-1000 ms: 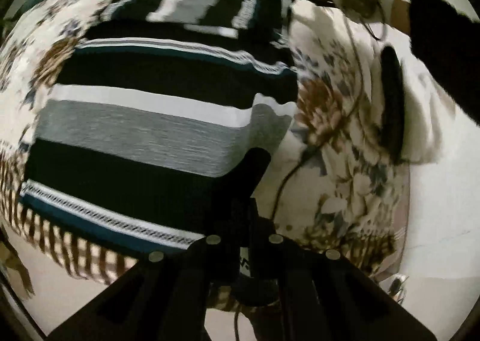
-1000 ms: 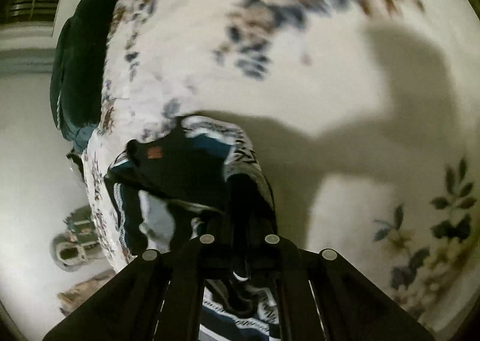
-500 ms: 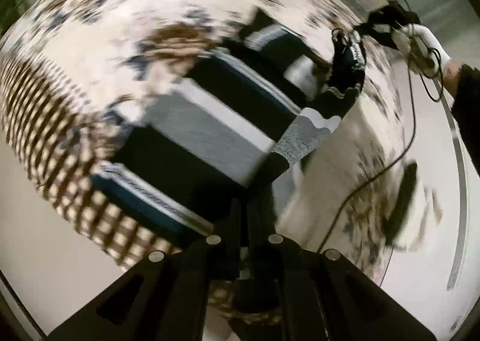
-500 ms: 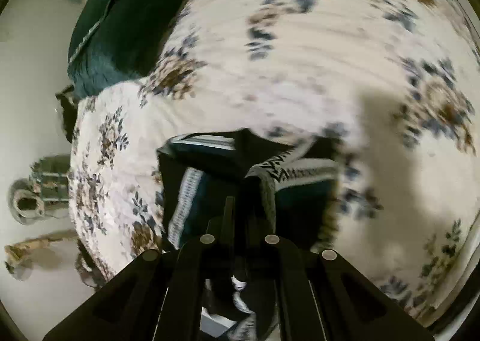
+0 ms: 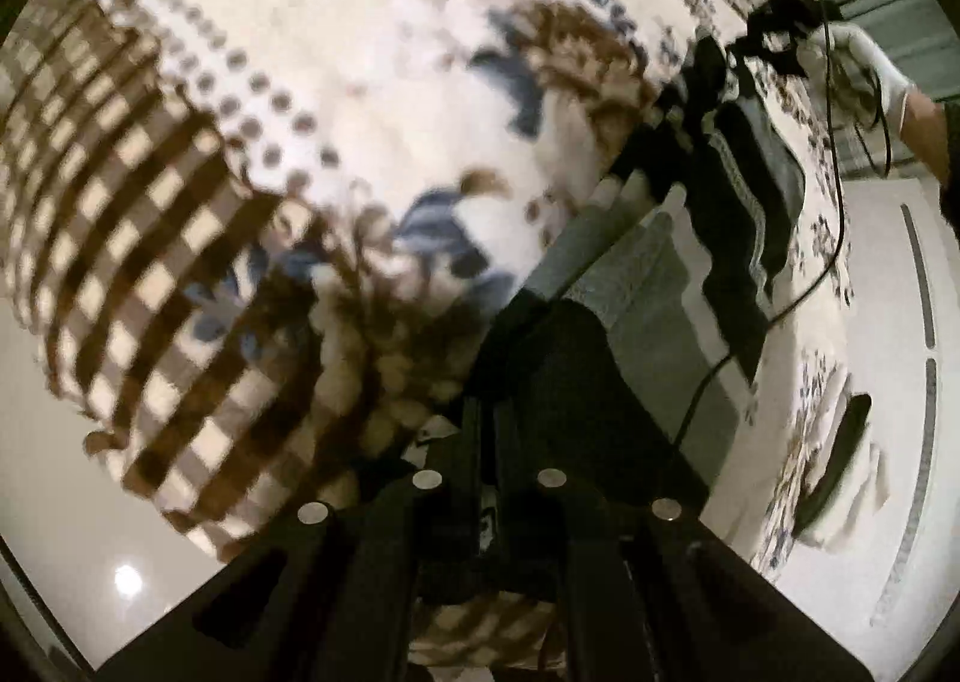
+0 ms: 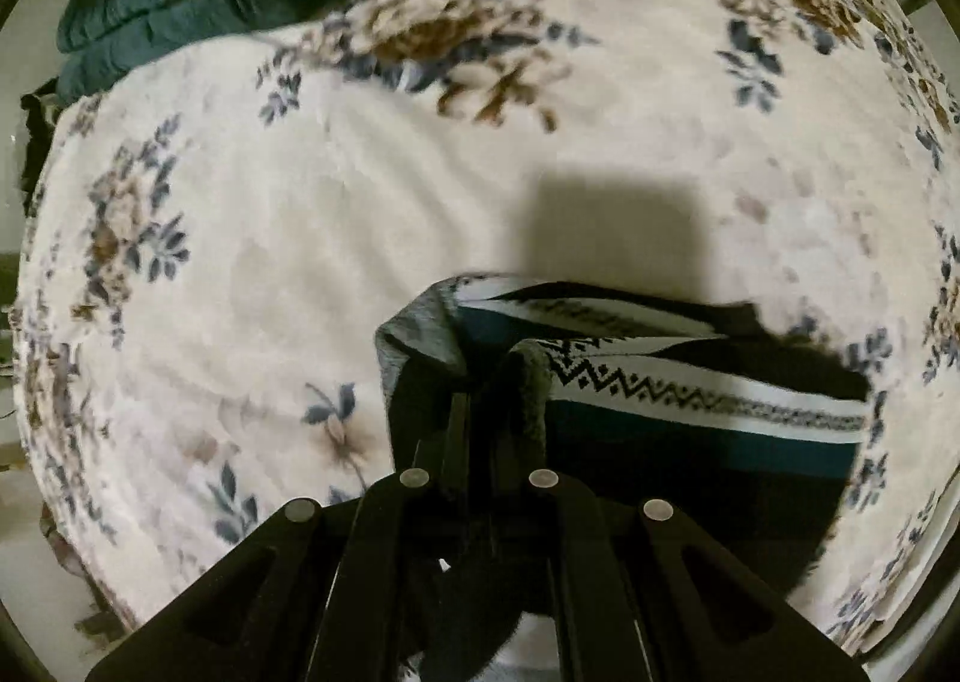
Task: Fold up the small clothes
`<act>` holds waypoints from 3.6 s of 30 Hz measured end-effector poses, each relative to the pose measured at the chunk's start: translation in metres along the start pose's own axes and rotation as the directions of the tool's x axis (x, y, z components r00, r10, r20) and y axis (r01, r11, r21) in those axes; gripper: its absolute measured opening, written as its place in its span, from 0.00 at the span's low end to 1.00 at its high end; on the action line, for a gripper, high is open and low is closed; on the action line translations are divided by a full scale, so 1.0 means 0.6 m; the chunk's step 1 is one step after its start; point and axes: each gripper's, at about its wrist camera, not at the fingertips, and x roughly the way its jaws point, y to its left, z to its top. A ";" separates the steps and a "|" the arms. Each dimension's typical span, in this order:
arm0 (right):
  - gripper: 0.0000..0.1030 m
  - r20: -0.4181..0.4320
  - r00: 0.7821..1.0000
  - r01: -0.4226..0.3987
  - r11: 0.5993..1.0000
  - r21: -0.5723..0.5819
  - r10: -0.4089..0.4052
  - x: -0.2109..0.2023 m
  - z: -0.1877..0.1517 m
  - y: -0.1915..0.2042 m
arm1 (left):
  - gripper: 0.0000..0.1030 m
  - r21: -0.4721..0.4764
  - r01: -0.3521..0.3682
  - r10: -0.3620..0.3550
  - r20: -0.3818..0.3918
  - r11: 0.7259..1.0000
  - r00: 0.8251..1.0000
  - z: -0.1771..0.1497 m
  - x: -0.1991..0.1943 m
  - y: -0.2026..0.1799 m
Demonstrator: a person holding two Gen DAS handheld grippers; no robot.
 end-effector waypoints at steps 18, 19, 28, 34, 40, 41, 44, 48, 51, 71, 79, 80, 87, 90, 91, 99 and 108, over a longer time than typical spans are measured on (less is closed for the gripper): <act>0.59 -0.186 0.966 -0.163 0.983 0.087 0.177 -0.048 -0.588 -0.144 | 0.04 0.148 0.028 -0.011 -0.118 0.989 0.993 0.003 0.025 -0.022; 0.59 -0.233 0.949 -0.183 0.973 0.137 0.212 -0.025 -0.648 -0.158 | 0.03 0.141 0.035 -0.016 -0.131 0.989 0.991 -0.001 0.029 -0.022; 0.42 -0.313 0.860 -0.281 0.887 0.368 0.402 0.076 -0.903 -0.219 | 0.31 0.128 -0.082 0.102 -0.160 0.988 0.982 0.022 -0.029 -0.034; 0.56 -0.115 0.905 -0.336 0.856 0.392 0.409 0.001 -0.803 -0.309 | 0.60 0.174 0.017 -0.014 -0.017 0.985 1.000 0.141 -0.084 -0.144; 0.56 0.073 0.936 -0.342 0.839 0.424 0.345 -0.045 -0.609 -0.411 | 0.60 0.252 0.123 -0.142 0.060 0.960 0.988 0.359 0.021 -0.308; 0.56 0.104 0.940 -0.337 0.841 0.423 0.325 -0.050 -0.569 -0.426 | 0.60 0.269 0.136 -0.156 0.054 0.953 0.986 0.395 0.047 -0.335; 0.56 0.163 0.945 -0.327 0.843 0.428 0.284 -0.061 -0.452 -0.477 | 0.60 0.325 0.151 -0.154 -0.016 0.933 0.988 0.494 0.143 -0.414; 0.56 0.205 0.946 -0.319 0.837 0.444 0.252 -0.039 -0.317 -0.519 | 0.56 0.432 0.111 -0.093 -0.063 0.895 0.994 0.571 0.249 -0.494; 0.59 0.202 0.953 -0.297 0.838 0.457 0.227 -0.009 -0.237 -0.528 | 0.05 0.510 0.087 -0.082 -0.033 0.856 0.996 0.586 0.271 -0.518; 0.03 0.186 0.982 -0.090 0.938 0.335 0.028 0.023 -0.145 -0.478 | 0.00 0.499 0.095 -0.101 -0.014 0.861 0.995 0.690 0.294 -0.489; 0.50 0.162 0.973 -0.215 0.911 0.351 0.167 -0.018 -0.215 -0.491 | 0.54 0.448 0.282 -0.259 -0.114 0.848 0.959 0.617 0.182 -0.439; 0.50 0.160 0.969 -0.234 0.906 0.353 0.188 -0.025 -0.234 -0.492 | 0.54 0.449 0.286 -0.262 -0.117 0.846 0.958 0.600 0.167 -0.429; 0.53 0.067 0.937 -0.342 0.856 0.388 0.344 -0.054 -0.479 -0.469 | 0.54 0.470 0.171 -0.112 -0.151 0.866 0.982 0.397 0.061 -0.313; 0.53 -0.004 0.926 -0.343 0.844 0.413 0.379 -0.045 -0.595 -0.441 | 0.54 0.437 0.127 -0.043 -0.197 0.890 0.980 0.302 0.034 -0.250; 0.53 -0.029 0.920 -0.342 0.837 0.428 0.391 -0.039 -0.637 -0.432 | 0.54 0.421 0.119 -0.029 -0.213 0.899 0.977 0.276 0.029 -0.232; 0.53 -0.142 0.866 -0.337 0.769 0.544 0.480 0.048 -0.878 -0.356 | 0.38 0.400 -0.010 0.128 -0.268 0.916 0.955 0.093 0.051 -0.126; 0.06 -0.122 0.887 -0.320 0.782 0.535 0.446 0.081 -0.979 -0.275 | 0.05 0.348 0.014 0.045 -0.159 0.937 0.986 0.055 -0.005 -0.108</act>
